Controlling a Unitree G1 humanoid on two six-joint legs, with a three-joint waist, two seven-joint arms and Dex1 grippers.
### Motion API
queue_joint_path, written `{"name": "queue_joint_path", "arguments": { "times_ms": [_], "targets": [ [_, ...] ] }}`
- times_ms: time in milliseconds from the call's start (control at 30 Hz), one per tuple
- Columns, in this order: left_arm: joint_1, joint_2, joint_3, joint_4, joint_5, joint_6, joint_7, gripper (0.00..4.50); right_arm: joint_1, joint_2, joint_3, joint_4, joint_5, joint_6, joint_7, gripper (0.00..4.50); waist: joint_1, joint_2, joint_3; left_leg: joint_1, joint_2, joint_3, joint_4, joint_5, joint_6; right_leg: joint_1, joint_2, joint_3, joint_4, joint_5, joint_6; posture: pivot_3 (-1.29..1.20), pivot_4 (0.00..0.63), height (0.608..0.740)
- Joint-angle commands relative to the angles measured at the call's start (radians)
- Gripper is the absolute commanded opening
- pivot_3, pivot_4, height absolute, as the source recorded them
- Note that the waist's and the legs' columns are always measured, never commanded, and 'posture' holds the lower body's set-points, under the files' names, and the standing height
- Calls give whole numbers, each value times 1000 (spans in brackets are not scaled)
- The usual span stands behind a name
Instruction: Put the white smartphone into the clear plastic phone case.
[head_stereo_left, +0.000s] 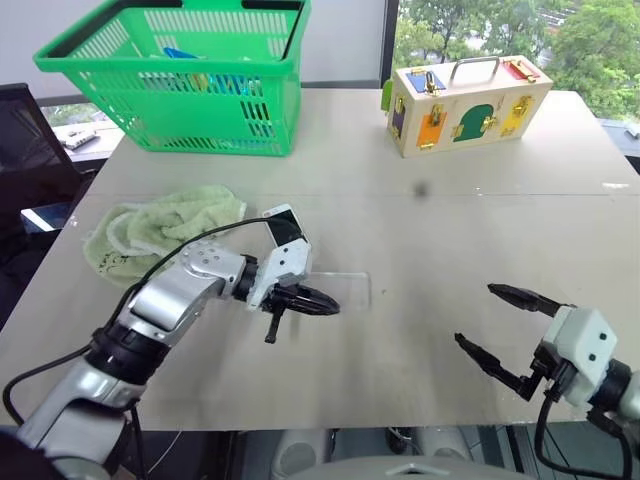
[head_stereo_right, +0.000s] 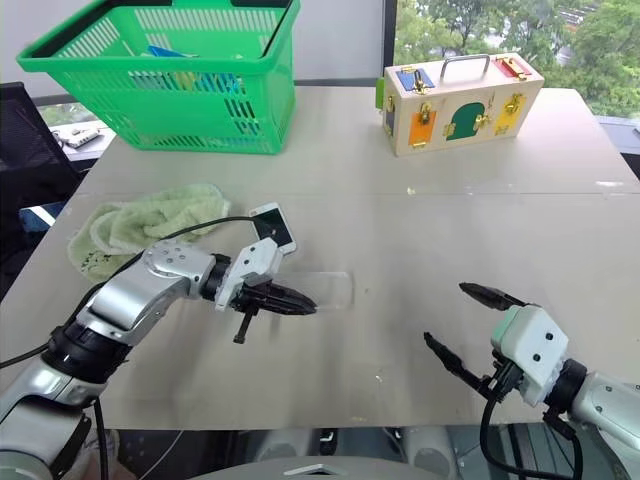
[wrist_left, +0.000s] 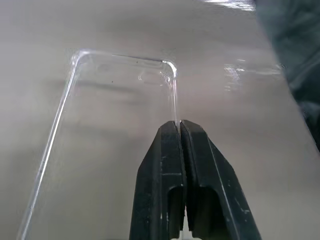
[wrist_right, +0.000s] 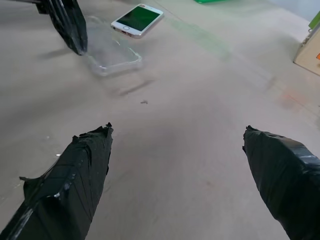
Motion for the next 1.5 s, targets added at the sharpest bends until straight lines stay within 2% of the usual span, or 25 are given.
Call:
{"name": "queue_joint_path", "arguments": {
  "times_ms": [33,167,367,500,667,767,833,867,933,1000,1033,1067,1133,1200,1333,1500],
  "targets": [
    [30,-33,95,-96,-12,207,204,41,-14,-6,4,6,6,-19,13,4500,0,0,0,0,0,0,0,0,0,0,0,0,0,0,0,0,150,740],
    [33,-146,181,-124,-29,399,404,41,-27,-12,13,25,8,-30,32,4500,2,0,0,0,-1,0,0,0,0,0,0,0,0,0,0,0,150,740],
    [-100,-372,276,-90,-72,580,599,41,-53,-27,7,47,20,-30,58,4500,10,-1,0,0,-2,0,1,0,0,1,1,0,0,1,2,0,150,740],
    [-198,-465,282,-48,-46,668,697,41,-60,-36,0,46,26,-23,63,4500,8,-1,0,0,-2,-1,2,0,0,2,1,0,1,1,2,0,150,740],
    [-262,-517,272,9,-38,746,743,41,-59,-39,-4,30,26,-12,55,4500,4,-2,0,0,-2,0,2,0,0,2,2,1,1,2,3,0,150,740],
    [-265,-537,262,16,-60,781,726,825,-60,-38,0,19,24,-4,46,4500,3,-2,0,0,-2,-1,2,0,0,2,2,0,1,2,3,0,150,740],
    [-263,-545,261,16,-77,806,709,1749,-61,-35,9,10,20,1,36,4500,4,-2,0,0,-2,-1,2,0,0,2,2,1,1,2,2,0,150,740],
    [-262,-536,261,14,-89,813,690,2009,-61,-33,14,4,17,4,29,4500,4,-2,0,0,-2,-1,2,0,0,2,2,1,1,2,2,0,150,740],
    [-274,-526,308,20,-154,844,628,2939,-60,-28,19,-6,17,10,16,4500,3,-2,0,0,-2,-1,2,0,0,2,2,2,1,1,2,0,150,740],
    [-309,-474,350,42,-229,852,516,3825,-58,-25,21,-13,19,15,7,4500,1,-2,0,0,-2,-1,2,0,0,2,2,2,1,0,0,0,150,740],
    [-326,-412,343,63,-244,806,425,4305,-58,-25,23,-15,19,17,4,4500,-4,-2,0,0,-2,-1,2,0,0,2,2,2,1,0,0,0,150,740],
    [-344,-348,324,91,-248,751,328,4409,-59,-25,25,-17,20,20,1,4500,-8,-2,1,0,-2,-1,2,0,0,1,3,1,1,0,0,0,150,740],
    [-362,-187,220,146,-155,491,58,4409,-70,-26,34,-17,21,28,-5,4500,-15,-2,0,1,-2,-1,2,0,0,1,4,1,2,0,-1,0,150,740],
    [-370,-76,127,214,-57,246,-169,4409,-87,-28,42,-15,24,35,-11,4500,-15,-1,0,3,-1,3,1,0,0,1,4,1,2,0,-1,0,150,740],
    [-399,-13,32,410,51,-75,-433,4409,-113,-30,43,-16,37,50,-15,4500,-5,0,-1,6,-1,10,-2,0,0,1,2,7,1,0,-1,0,150,740],
    [-385,-10,-93,557,142,-437,-466,4409,-76,-13,10,-54,74,16,-3,4500,5,-1,0,-1,-1,10,2,-1,3,-2,1,9,-1,1,-1,0,150,740]
  ]
}}
